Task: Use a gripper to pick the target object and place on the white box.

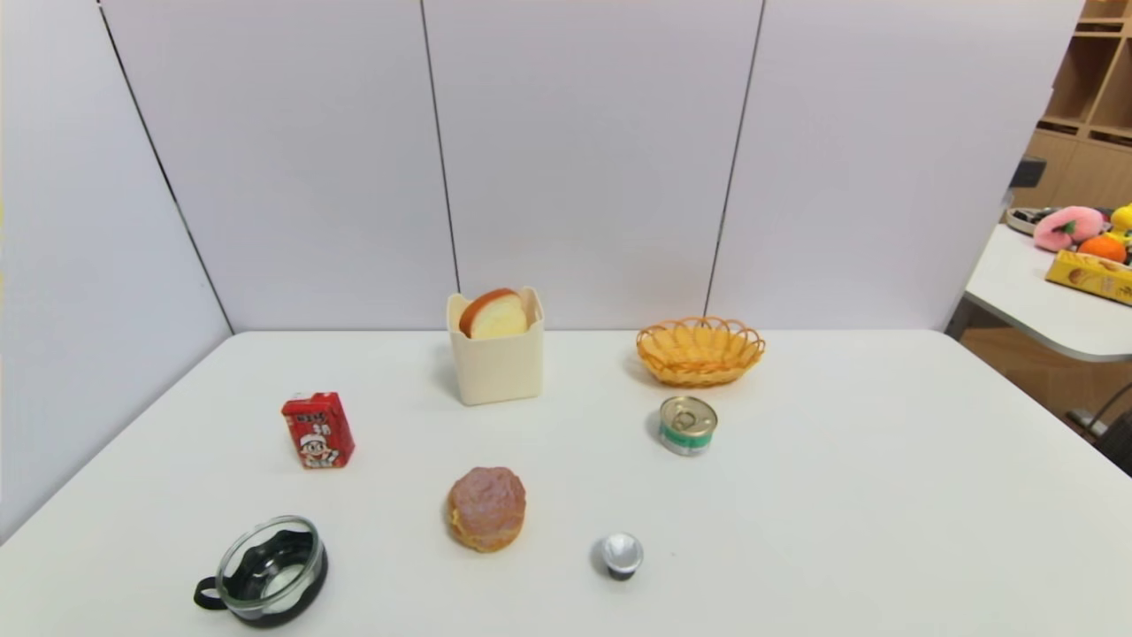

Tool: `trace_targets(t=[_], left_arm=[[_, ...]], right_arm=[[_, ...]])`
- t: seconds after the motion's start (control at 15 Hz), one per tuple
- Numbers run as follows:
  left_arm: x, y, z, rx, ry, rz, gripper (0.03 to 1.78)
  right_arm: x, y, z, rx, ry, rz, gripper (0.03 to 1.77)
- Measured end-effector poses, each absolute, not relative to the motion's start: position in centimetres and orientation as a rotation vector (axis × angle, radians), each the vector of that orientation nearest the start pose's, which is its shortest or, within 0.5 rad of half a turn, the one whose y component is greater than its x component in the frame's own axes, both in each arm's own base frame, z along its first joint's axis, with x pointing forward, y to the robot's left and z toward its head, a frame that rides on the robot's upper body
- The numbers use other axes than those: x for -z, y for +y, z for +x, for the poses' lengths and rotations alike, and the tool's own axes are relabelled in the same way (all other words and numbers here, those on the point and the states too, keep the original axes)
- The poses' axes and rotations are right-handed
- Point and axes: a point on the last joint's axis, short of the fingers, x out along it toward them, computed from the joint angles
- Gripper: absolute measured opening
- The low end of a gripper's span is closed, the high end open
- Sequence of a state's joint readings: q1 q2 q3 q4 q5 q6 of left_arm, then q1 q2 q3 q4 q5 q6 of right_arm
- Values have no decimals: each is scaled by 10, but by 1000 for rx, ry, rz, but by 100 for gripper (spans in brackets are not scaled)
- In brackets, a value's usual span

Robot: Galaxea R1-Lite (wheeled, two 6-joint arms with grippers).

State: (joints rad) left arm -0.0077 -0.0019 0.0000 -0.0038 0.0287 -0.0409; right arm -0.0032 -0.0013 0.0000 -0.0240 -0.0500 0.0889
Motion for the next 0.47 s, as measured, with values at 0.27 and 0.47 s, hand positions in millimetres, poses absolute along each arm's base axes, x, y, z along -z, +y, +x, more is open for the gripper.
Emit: trace_targets(t=[0.27,0.47], left_arm=[[-76,1,-23,-21,-7,-41,169],[-76,1,-23,-21,-7,-41,169]], right_arm=[[-78,-1,-23,52,-27,92,171],[-78,-1,-23,52,-28,91,171]])
